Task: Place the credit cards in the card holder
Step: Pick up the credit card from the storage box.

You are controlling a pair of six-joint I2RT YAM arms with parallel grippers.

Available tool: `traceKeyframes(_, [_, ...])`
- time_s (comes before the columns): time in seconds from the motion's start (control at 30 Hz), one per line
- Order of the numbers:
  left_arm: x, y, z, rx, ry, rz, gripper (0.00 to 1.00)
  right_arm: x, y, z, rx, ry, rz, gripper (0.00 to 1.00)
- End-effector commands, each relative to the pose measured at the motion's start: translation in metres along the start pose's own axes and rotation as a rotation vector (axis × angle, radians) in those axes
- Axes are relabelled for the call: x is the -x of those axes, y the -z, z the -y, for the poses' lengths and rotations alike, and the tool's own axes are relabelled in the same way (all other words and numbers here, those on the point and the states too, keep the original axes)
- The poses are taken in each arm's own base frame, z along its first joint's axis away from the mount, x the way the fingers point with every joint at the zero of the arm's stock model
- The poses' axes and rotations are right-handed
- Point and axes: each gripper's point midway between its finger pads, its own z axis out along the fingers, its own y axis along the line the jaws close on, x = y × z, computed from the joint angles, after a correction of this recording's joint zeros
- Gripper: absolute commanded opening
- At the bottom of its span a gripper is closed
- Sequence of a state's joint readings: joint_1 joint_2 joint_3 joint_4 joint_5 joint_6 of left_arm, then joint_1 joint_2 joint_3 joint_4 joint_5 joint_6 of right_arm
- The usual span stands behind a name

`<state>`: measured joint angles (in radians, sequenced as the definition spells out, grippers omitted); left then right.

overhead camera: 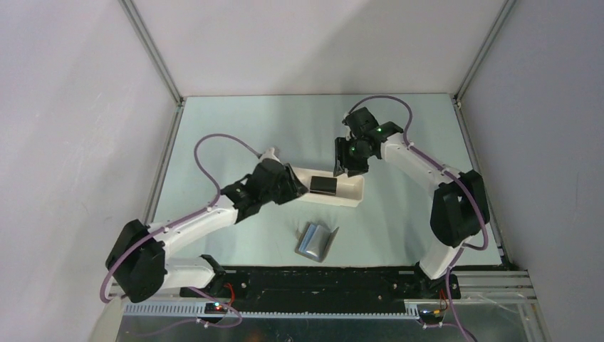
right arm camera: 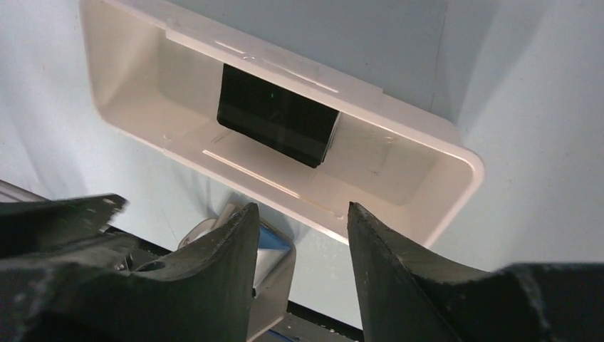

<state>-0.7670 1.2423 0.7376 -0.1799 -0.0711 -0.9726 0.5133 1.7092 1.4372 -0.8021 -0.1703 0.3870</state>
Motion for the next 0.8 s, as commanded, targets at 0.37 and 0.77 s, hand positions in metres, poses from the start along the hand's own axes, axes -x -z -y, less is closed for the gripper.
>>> traceKeyframes(0.37, [0.068,-0.063,0.017,0.022,-0.123,-0.051,0.44,0.006,-0.045,0.002,-0.012,-0.082,-0.059,0.40])
traceKeyframes(0.77, [0.052,-0.079,-0.003,0.083,-0.143,-0.110,0.41,-0.002,-0.063,0.008,-0.023,-0.105,-0.095,0.38])
